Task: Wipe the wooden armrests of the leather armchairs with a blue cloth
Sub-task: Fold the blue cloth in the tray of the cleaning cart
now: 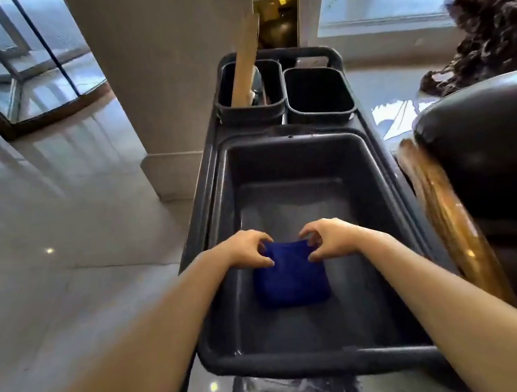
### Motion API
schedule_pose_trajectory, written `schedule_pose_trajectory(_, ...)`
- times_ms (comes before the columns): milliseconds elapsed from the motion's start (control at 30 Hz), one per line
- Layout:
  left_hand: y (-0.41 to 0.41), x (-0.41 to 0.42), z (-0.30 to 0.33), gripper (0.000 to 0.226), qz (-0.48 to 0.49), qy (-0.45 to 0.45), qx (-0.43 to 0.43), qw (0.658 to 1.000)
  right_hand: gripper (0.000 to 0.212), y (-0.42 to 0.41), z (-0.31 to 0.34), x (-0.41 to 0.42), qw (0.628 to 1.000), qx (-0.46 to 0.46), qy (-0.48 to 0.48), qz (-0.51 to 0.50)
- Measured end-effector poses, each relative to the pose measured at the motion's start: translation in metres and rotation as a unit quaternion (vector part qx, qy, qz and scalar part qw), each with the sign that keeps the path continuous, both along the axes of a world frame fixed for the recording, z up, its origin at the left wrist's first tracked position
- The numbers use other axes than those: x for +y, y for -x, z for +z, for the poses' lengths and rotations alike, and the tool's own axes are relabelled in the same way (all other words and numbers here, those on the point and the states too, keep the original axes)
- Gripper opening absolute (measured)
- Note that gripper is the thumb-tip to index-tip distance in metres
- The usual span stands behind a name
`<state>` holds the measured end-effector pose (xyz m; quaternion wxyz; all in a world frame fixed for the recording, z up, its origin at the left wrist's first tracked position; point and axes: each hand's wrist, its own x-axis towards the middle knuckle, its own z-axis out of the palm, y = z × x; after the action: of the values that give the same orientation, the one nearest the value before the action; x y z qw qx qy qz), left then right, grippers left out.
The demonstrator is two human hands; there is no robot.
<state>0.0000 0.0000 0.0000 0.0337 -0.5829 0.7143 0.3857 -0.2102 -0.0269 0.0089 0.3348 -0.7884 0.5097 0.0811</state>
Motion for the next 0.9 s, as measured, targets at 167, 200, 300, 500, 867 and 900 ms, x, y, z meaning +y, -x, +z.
schedule_pose_trajectory(167,0.014,-0.006,-0.047,0.059,0.001,-0.018,-0.037,0.999,0.058,0.0,-0.055,0.001,1.0,0.013,-0.022,-0.012)
schedule_pose_trajectory(200,0.016,-0.007,-0.057,0.062,0.002,-0.018,-0.043,0.999,0.061,0.0,-0.066,0.001,1.0,0.015,-0.007,-0.015)
schedule_pose_trajectory(300,0.02,-0.004,-0.084,0.075,-0.002,-0.009,-0.07,0.997,0.074,0.0,-0.095,0.004,0.999,0.017,0.013,-0.03)
schedule_pose_trajectory(500,0.027,0.007,-0.111,0.081,0.081,0.038,-0.046,0.995,0.08,0.005,-0.122,0.013,0.997,-0.013,0.05,-0.065)
schedule_pose_trajectory(867,0.018,0.013,-0.109,0.052,0.135,0.006,0.0,0.991,0.043,0.007,-0.126,0.02,0.992,-0.034,0.051,-0.113)
schedule_pose_trajectory(900,0.017,0.012,-0.107,0.046,0.133,0.006,0.001,0.991,0.041,0.008,-0.124,0.02,0.991,-0.035,0.048,-0.118)
